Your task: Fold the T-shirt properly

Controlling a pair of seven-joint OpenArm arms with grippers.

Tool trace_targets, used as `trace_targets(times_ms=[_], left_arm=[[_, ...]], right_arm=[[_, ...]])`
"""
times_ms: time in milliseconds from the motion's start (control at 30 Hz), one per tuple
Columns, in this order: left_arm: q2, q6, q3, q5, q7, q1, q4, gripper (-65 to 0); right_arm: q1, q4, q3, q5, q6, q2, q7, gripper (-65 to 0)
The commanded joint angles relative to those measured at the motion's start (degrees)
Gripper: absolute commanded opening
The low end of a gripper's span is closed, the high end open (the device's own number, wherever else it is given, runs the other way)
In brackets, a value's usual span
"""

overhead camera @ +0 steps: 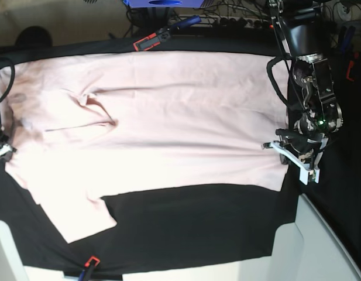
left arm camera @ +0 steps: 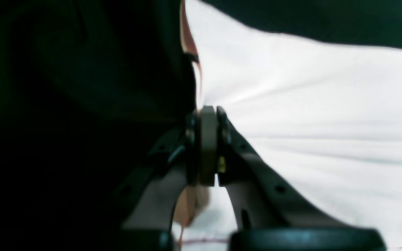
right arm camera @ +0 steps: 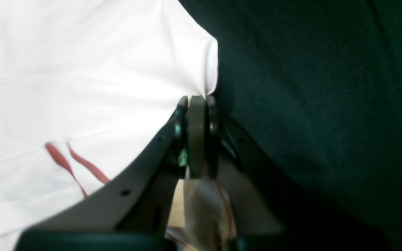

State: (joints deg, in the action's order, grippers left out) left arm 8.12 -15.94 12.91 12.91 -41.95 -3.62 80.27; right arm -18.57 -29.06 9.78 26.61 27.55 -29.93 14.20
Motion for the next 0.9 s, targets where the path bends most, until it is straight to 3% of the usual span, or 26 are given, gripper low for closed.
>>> trace_targets(times_ms=[0,200,400,533,867], left_arm=[[0.72,0.25,0.15,0.41,1.30,-0.38,1.44,-65.0],[0.72,0.25,0.41,0.76,1.30,1.46,3.47,-65.0],[0.72,0.25,0.15,0.76,1.30,2.96,6.02,-65.0],[0.63,0.25,0.06,0.76,1.30,4.36,6.19,-65.0],[0.54,0.25,0.15,0.76,1.30,8.32,10.50,-65.0]], right_arm=[[-1.34,-1.05,0.55,0.60,-0.08,-1.67,-1.32,-65.0],[-0.47,-1.31,7.76,0.51,0.10,-1.41,0.79,-65.0],[-0.47,-1.40,8.28,0.51,3.88,-1.50,1.94,-65.0],[-0.47,-1.40,8.37,0.51,4.05,-1.58,4.84,-65.0],[2.70,-2.72,8.46,0.51,4.58,-1.41,5.01,-65.0]])
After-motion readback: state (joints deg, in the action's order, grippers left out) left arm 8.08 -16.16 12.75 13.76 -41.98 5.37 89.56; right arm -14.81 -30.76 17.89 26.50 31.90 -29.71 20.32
